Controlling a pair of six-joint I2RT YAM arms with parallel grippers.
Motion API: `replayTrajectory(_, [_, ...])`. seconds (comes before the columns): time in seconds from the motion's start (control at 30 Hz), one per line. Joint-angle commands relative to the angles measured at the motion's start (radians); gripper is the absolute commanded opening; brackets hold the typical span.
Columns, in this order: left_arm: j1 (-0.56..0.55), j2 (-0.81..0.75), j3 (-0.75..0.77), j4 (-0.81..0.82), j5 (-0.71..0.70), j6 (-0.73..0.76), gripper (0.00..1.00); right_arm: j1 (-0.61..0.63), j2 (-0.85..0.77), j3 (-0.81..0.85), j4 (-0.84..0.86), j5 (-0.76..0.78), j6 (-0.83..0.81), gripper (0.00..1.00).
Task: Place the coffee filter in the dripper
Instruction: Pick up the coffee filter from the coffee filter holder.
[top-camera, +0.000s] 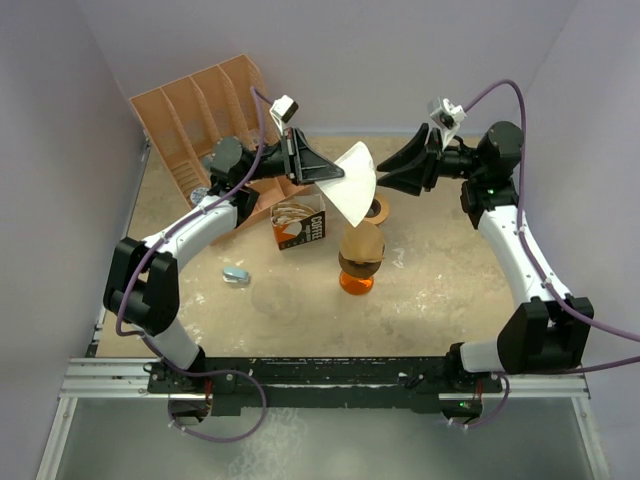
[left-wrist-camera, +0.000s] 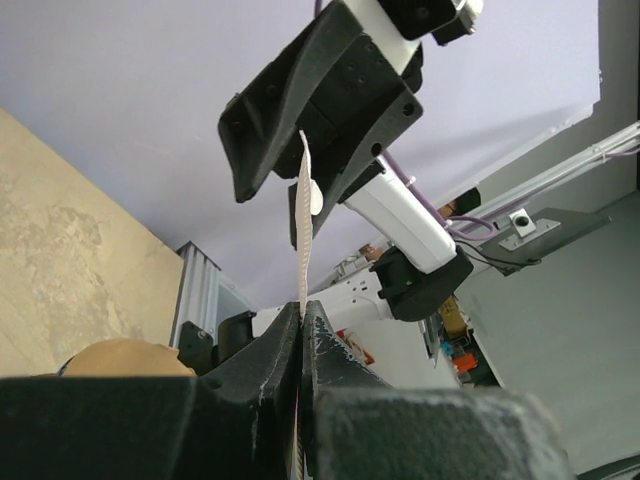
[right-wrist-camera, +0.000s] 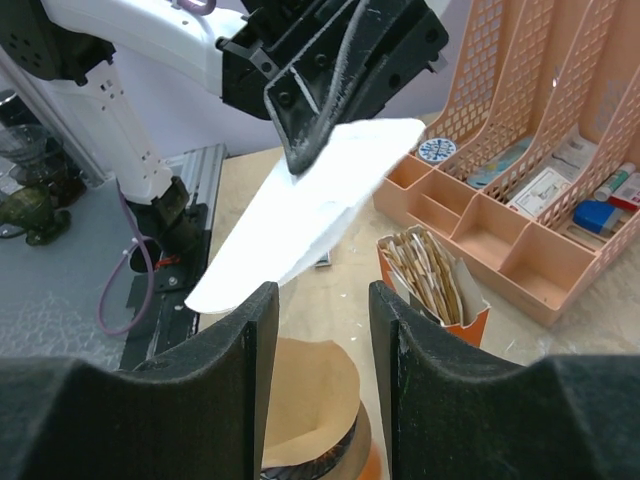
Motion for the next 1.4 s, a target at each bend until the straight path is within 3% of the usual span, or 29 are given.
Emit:
replayTrajectory(0.0, [-0.004,-0.021,0.005,0.174,0.005,-0.098,0.00,-0.004,-0.029,-0.010,0.102,0.028,0.060,0.44])
replayTrajectory(0.23, [-0.003,-0.001,0.004,0.236,0.011,-0.139,0.00,-0.004,-0.003,0.028,0.143,0.013,0.071,0.31])
replayTrajectory(0.5, [-0.004,0.008,0.001,0.258,0.014,-0.142,0.00,-0.004,-0.012,0.060,0.131,-0.032,0.079,0.38])
replayTrajectory(0.93, [-0.005,0.013,-0.001,0.258,0.014,-0.142,0.00,0.005,-0.001,0.093,0.285,0.019,0.217,0.44])
replayTrajectory(1.37, [-0.008,0.015,-0.003,0.261,0.014,-0.143,0.00,0.026,0.035,0.121,0.294,0.045,0.243,0.40])
